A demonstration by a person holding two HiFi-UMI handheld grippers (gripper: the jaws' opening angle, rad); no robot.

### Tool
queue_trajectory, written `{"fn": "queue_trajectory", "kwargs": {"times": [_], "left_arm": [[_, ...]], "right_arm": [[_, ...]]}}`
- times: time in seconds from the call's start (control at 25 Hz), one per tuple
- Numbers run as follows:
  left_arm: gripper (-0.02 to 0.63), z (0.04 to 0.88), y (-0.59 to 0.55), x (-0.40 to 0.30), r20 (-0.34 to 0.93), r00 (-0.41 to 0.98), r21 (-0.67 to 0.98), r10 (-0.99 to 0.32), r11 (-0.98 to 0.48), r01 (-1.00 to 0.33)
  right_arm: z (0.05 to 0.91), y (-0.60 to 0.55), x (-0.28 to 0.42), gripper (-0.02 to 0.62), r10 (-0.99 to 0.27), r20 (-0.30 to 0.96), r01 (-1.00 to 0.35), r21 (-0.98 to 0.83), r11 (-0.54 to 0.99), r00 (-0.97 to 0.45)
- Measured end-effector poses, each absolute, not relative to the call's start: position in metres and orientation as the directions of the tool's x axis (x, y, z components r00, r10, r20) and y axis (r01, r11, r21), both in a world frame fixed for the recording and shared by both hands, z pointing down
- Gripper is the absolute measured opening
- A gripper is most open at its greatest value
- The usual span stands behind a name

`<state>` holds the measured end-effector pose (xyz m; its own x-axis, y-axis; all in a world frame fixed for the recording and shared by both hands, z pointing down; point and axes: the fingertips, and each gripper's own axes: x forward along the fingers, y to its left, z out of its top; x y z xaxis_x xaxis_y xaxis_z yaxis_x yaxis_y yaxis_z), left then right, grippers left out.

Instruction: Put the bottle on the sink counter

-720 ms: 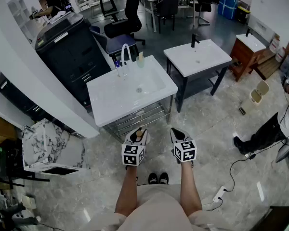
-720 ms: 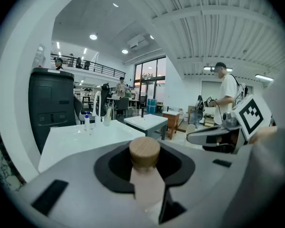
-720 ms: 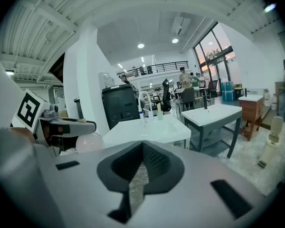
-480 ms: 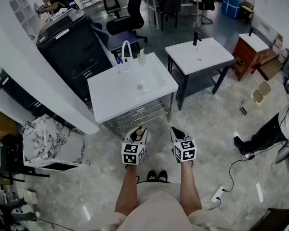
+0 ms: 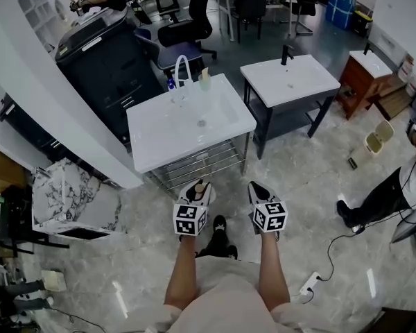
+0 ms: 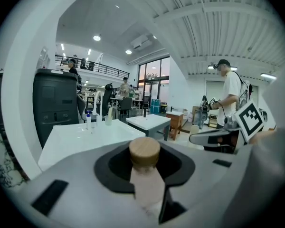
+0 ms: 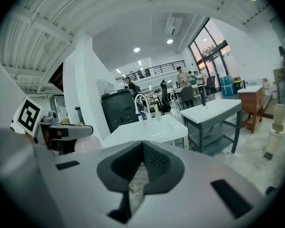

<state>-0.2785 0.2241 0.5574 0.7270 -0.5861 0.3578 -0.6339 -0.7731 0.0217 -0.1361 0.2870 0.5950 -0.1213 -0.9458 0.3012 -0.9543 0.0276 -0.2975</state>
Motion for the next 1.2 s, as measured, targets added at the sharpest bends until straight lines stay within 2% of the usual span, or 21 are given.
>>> {"fn": "queue_trajectory", "kwargs": {"times": [0.52,1.2], "left_arm": [[0.11,0.573,0.196,-0.244,0.363,0.732,0.029,-0.577,-0.778,-0.627],[0.11,0.568,0.089,-0.188,0.38,0.731,0.032,-0.567,-0.781,-0.623]], "right_arm": [[0.614,0.253,-0.106,0.006,-0.937,0.324,-0.959,-0.281,0.041,-0.134],[0.621,0.158,-0.057,0.006,-0.922,0.352,-0.956,-0.287,0.056,-0.16]]}}
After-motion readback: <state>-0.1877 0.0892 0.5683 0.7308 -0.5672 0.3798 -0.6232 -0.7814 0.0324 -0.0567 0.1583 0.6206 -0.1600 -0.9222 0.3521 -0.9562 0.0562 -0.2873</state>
